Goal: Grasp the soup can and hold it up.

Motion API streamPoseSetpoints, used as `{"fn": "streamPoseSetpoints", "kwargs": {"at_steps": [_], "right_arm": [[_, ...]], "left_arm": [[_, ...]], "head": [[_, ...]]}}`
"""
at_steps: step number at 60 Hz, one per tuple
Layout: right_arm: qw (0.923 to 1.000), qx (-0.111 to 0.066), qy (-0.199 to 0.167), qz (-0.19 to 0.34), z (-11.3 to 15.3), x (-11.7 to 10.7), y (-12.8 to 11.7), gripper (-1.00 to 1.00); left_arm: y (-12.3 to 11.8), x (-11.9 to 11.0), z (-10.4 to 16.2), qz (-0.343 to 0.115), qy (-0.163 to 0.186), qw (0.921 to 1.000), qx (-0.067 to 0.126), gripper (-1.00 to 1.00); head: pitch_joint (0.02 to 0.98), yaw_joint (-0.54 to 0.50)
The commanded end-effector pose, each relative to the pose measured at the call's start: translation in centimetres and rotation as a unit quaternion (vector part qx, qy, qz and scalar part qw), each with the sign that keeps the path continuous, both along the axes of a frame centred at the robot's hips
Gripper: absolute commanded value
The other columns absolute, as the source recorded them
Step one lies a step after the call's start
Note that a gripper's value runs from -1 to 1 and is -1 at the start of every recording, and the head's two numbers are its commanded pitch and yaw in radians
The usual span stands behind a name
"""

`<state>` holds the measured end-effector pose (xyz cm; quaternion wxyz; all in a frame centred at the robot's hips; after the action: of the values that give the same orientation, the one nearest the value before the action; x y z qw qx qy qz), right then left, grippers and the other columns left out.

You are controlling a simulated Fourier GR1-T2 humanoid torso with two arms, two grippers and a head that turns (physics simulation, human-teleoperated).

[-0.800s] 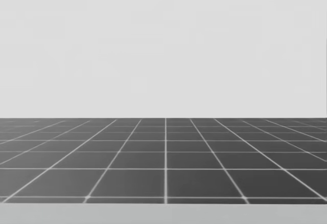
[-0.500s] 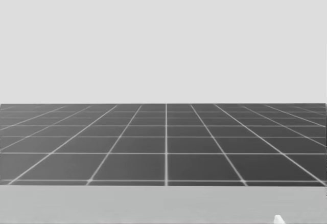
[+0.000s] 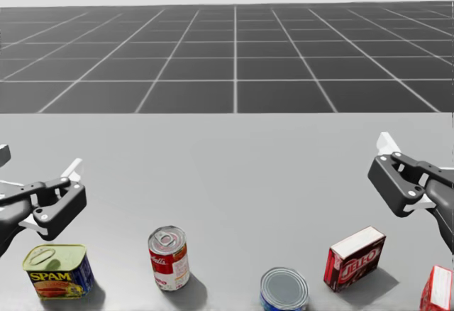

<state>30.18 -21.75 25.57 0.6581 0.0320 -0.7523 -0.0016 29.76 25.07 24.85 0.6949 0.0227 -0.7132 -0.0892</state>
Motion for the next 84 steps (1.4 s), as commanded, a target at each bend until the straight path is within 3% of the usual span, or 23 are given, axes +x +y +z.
{"fn": "streamPoseSetpoints", "kwargs": {"at_steps": [1, 22, 36, 40, 46, 51, 63, 73, 84], "right_arm": [[1.0000, -0.003, 0.005, 0.005, -0.1, 0.0, 0.1, -1.00], [0.9998, -0.008, 0.012, 0.016, -0.2, 0.0, 0.4, -1.00], [0.9997, -0.009, 0.015, 0.017, -0.3, 0.0, 0.6, -1.00], [0.9997, -0.009, 0.016, 0.016, -0.3, 0.0, 0.6, -1.00], [0.9997, -0.011, 0.017, 0.015, -0.3, -0.1, 0.7, -1.00], [0.9997, -0.019, 0.016, 0.008, -0.4, -0.1, 0.7, -1.00], [0.9997, -0.018, 0.017, 0.006, -0.5, -0.1, 0.7, -1.00], [0.9996, -0.020, 0.019, 0.003, -0.6, -0.1, 0.7, -1.00], [0.9995, -0.023, 0.020, 0.000, -0.7, -0.1, 0.7, -1.00]], "left_arm": [[0.0, 0.1, -0.1, 0.000, 0.002, 1.0000, 0.003, -1.00], [-0.1, 0.1, -0.2, -0.001, 0.004, 1.0000, 0.008, -1.00], [-1.0, -1.0, 1.2, -0.036, 0.018, 0.9983, -0.042, -1.00], [-1.9, -2.1, 2.1, -0.055, 0.024, 0.9978, -0.027, -1.00], [-3.1, -4.2, 3.2, -0.044, 0.015, 0.9989, -0.007, -1.00], [-3.9, -6.1, 3.3, -0.063, 0.031, 0.9975, -0.006, -1.00], [-5.2, -9.3, 2.6, -0.097, 0.056, 0.9937, 0.005, -1.00], [-5.7, -10.2, 0.8, -0.122, 0.094, 0.9880, 0.000, -1.00], [-6.7, -9.5, -2.8, -0.128, 0.137, 0.9823, 0.001, -1.00]], "head": [[0.616, 0.05], [0.774, 0.16], [0.794, 0.18], [0.789, 0.17], [0.785, 0.17], [0.785, 0.18], [0.785, 0.18], [0.787, 0.18], [0.791, 0.18]]}}
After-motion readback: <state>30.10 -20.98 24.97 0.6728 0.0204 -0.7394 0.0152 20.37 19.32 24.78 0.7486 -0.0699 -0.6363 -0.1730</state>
